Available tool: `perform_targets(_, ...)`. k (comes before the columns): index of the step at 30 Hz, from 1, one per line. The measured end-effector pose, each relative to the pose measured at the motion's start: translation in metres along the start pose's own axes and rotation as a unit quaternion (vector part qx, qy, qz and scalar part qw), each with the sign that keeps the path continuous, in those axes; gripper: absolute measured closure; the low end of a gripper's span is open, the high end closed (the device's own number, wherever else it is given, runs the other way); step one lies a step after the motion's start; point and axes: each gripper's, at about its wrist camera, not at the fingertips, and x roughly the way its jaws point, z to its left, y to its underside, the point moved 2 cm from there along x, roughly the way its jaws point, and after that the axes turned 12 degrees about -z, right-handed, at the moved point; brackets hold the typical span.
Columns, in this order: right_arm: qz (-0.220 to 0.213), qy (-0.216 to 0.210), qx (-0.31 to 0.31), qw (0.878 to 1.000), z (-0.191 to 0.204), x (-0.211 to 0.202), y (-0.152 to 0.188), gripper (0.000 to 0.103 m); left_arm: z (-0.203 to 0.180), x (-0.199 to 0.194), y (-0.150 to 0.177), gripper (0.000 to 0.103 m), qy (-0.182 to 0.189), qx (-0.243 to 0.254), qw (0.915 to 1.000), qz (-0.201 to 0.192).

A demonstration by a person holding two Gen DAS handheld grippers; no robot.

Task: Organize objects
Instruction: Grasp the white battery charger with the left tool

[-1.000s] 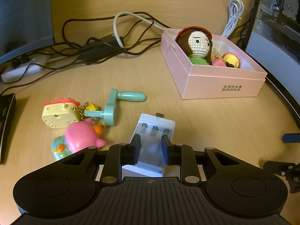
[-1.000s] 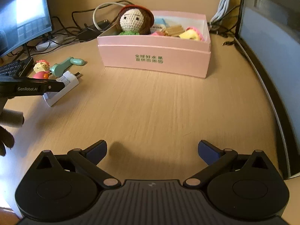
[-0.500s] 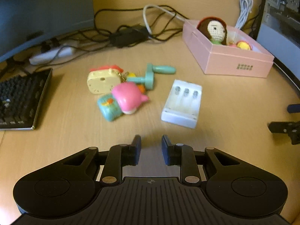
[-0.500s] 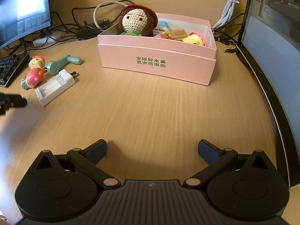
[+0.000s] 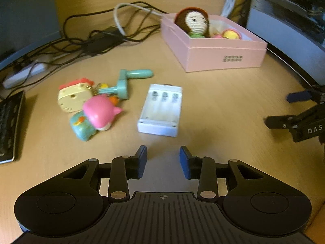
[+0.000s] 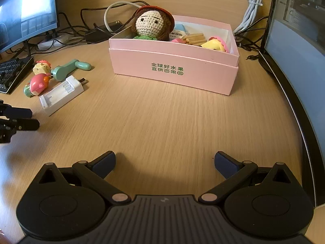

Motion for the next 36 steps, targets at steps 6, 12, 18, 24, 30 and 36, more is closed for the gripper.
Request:
perform_targets(6,-0.006,0.001,0.001,1.000,0.000,-0.001,0.002,0.000,-0.013,0.006,-0.006,0.060,0.028,0.021,0.9992,0.019)
perform_targets(12,-0.009,0.000,-0.001,1.000,0.001,-0.002,0.003,0.000,-0.029,0.012,-0.006,0.027,0.048,0.031,0.9979,0.030)
perform_targets(18,-0.013,-0.007,-0.006,1.000,0.001,-0.003,0.005,0.000,-0.021,-0.001,-0.021,0.033,-0.005,0.001,0.9991,-0.043)
perform_targets(24,-0.015,-0.010,-0.009,1.000,0.001,-0.004,0.005,0.000,-0.009,0.030,-0.042,0.033,-0.021,0.016,0.9993,-0.025)
perform_targets(30,-0.013,-0.015,-0.013,1.000,0.002,-0.007,0.008,0.000,-0.004,0.061,-0.043,0.033,-0.018,-0.004,0.9998,0.004)
perform_targets(36,-0.027,-0.008,-0.008,1.000,0.004,-0.010,0.012,0.000,-0.004,0.057,-0.038,0.047,-0.029,-0.017,0.9994,-0.013)
